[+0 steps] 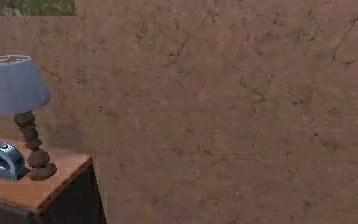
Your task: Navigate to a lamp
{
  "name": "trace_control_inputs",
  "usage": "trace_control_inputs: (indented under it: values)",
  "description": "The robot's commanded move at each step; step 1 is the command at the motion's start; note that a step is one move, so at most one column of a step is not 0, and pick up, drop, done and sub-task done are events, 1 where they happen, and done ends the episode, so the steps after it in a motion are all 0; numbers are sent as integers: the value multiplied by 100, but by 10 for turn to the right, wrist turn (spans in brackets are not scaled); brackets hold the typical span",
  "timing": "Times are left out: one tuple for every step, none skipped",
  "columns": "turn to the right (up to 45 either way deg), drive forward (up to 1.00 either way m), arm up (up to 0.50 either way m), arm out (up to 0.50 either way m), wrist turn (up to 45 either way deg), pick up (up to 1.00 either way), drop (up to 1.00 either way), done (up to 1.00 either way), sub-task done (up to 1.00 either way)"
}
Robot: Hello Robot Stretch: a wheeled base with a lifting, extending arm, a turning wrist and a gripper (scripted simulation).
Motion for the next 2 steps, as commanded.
trace_control_inputs:
  values:
    - [-390,0,0,0,0,0,0,0,0]
    - [0,0,0,0,0,0,0,100,0]
